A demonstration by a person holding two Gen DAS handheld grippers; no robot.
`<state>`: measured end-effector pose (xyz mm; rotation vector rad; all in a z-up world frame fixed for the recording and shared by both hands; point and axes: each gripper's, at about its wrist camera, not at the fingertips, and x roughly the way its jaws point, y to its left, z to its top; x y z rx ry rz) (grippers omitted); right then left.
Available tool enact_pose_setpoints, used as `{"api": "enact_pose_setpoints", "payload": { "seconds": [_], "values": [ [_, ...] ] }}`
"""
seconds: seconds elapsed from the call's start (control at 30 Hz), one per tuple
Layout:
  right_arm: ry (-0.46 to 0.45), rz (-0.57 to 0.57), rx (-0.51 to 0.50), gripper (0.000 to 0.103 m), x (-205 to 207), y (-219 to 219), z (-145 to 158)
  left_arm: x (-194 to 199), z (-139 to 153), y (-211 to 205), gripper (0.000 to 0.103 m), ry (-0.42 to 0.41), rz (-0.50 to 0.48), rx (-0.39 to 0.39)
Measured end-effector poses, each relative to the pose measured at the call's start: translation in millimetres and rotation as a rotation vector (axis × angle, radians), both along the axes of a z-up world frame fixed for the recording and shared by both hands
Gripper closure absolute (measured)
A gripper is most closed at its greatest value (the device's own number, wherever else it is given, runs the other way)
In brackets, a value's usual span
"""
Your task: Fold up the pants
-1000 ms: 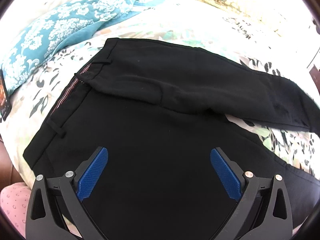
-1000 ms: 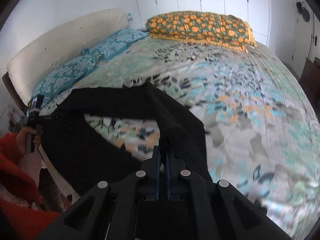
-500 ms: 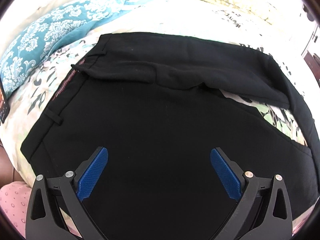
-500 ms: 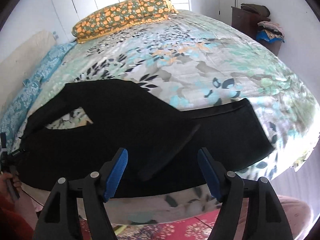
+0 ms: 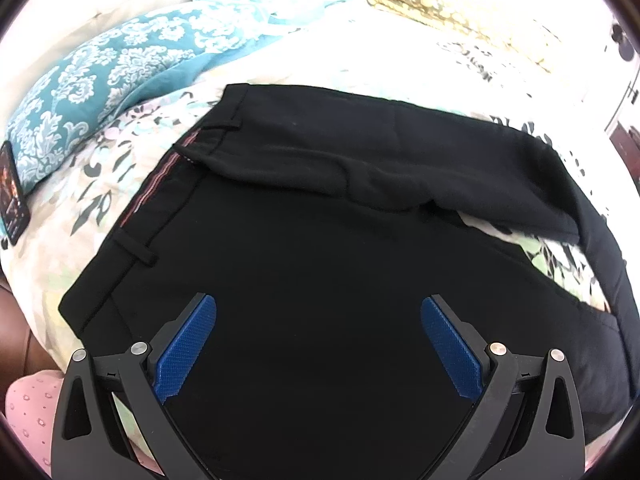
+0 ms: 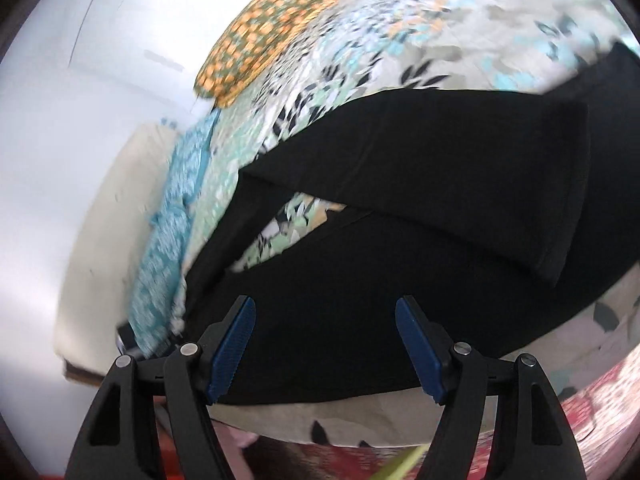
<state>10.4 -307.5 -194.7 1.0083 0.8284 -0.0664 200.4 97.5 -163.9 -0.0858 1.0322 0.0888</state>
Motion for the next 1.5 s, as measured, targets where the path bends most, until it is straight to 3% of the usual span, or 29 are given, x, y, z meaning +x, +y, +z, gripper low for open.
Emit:
{"api": "enact_pose_setpoints", "payload": {
  "seconds": [0.13, 0.3, 0.43, 0.53, 0.6, 0.67, 0.7, 0.77, 0.9, 1.13, 1.3, 1.37, 1.5],
  "values": [
    [0.008, -0.177, 0.138, 0.030, -18, -23, -8, -1, 0, 3, 0.001, -0.004, 0.016, -0.020],
    [0.017, -0.245, 0.372, 0.025, -5, -25, -42, 0, -5, -3, 0.001, 0.011, 0.009, -0.009],
    [0.048, -0.397, 0.293, 0.026, 0, -42, -54, -3, -3, -9, 0.001, 0.001, 0.000, 0.026],
    [0.040, -0.490, 0.303, 0.027, -5, -52, -60, -7, -4, -9, 0.001, 0.009, -0.003, 0.045],
    [0.061, -0.506, 0.209, 0.039, 0, -54, -54, -8, -9, -11, 0.001, 0.028, -0.003, 0.053],
    [0.086, -0.492, 0.104, 0.083, 4, -59, -46, -6, -14, -14, 0.001, 0.048, -0.009, 0.059],
    [0.090, -0.489, 0.066, 0.091, 5, -61, -43, -5, -16, -17, 0.001, 0.059, -0.017, 0.065],
    [0.079, -0.463, -0.001, 0.097, 5, -68, -31, -2, -18, -26, 0.001, 0.075, -0.045, 0.074],
    [-0.018, -0.339, -0.171, 0.097, 6, -73, 22, 16, -7, -43, 0.001, 0.085, -0.112, 0.020],
    [-0.178, -0.189, -0.366, 0.097, 6, -62, 99, 121, 21, -57, 0.001, 0.127, -0.123, -0.323],
    [-0.260, -0.122, -0.428, 0.097, -14, -46, 134, 199, 10, -73, 0.001, 0.210, -0.085, -0.477],
    [-0.288, -0.107, -0.442, 0.097, -31, -46, 143, 215, -3, -74, 0.001, 0.252, -0.060, -0.512],
    [-0.336, -0.072, -0.470, 0.097, -42, -42, 165, 232, -24, -76, 0.005, 0.288, 0.011, -0.452]
  ]
}}
